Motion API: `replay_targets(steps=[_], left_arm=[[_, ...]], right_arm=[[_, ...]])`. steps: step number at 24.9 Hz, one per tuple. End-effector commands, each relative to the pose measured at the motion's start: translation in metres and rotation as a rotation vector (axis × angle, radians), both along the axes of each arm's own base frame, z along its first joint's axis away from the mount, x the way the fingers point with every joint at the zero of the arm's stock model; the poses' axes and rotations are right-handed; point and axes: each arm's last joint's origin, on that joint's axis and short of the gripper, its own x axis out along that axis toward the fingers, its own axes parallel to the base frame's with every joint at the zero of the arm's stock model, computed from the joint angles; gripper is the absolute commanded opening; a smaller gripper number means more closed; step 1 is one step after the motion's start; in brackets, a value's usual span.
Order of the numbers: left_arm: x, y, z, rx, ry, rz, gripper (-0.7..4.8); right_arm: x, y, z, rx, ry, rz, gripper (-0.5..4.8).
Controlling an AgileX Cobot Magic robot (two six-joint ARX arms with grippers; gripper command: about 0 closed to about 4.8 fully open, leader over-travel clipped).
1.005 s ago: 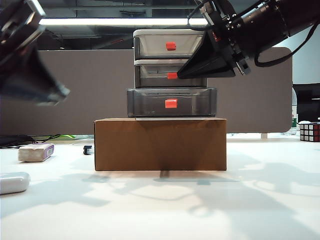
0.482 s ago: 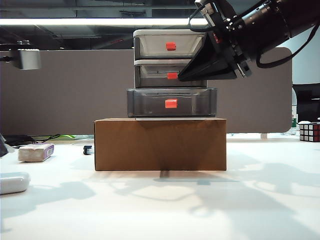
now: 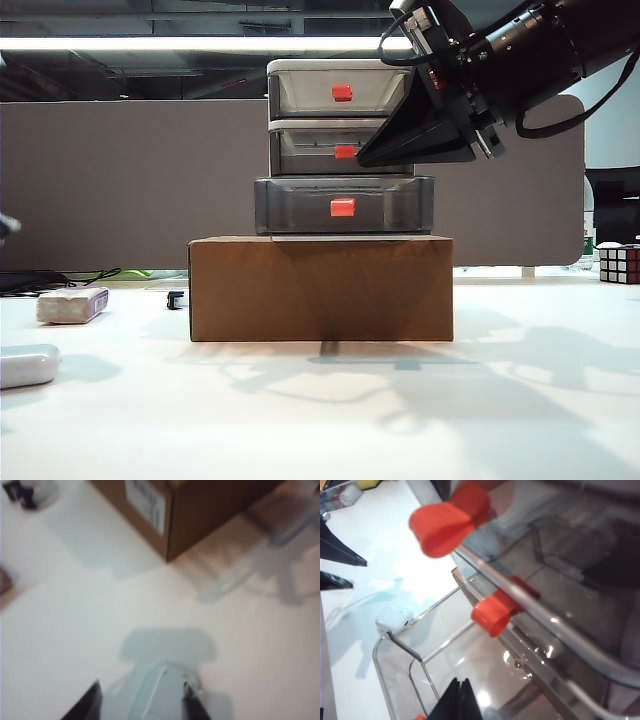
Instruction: Open the third layer of the drawer on the table, pick up the earphone case on the table and put it in, and finally close the drawer.
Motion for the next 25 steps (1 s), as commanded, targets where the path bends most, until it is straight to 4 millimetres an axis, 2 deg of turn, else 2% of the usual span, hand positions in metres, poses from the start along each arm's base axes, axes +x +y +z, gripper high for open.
replay_targets(steps=[1,3,5,10,11,12,14,16,22,25], left_arm=[[-0.007,0.017,-0.015,-0.129,-0.057,-0.034,1.73],[-0.012,0.025,-0.031,-0.055,-0.016,0.081,1.74],[-0.013,0.026,-0.034,-0.005,0.009,0.13,1.75],[-0.013,0.024,-0.033,-0.062,-0.003,0.082,1.8],[-0.012,0.025,-0.034,-0.047,-0.012,0.069,2.02],[-0.01,0.025,-0.037,-0.041,-0.018,0.048,2.73],[-0.007,0.026,-0.04,-0.074,-0.015,0.022,3.46],[-0.004,0.026,-0.046,-0.095,0.001,-0.001,3.73],[0.003,0.027,-0.062,-0.121,0.031,-0.073,3.79],[0.006,0.028,-0.064,-0.116,0.018,-0.081,4.41]], right_arm=[[0.0,0.001,0.004,0.011,-0.021,0.009,-0.05],[0.0,0.001,0.004,0.01,-0.027,0.01,-0.05],[0.0,0.001,0.004,0.007,-0.034,0.014,-0.05],[0.0,0.001,0.004,0.006,-0.032,0.014,-0.05],[0.0,0.001,0.004,0.006,-0.031,0.014,-0.06],[0.0,0.001,0.004,0.006,-0.03,0.015,-0.05],[0.0,0.001,0.004,0.006,-0.03,0.015,-0.05],[0.0,0.001,0.004,0.004,-0.027,0.015,-0.05],[0.0,0.0,0.003,-0.001,-0.03,0.017,-0.05],[0.0,0.0,0.003,-0.001,-0.031,0.018,-0.05]])
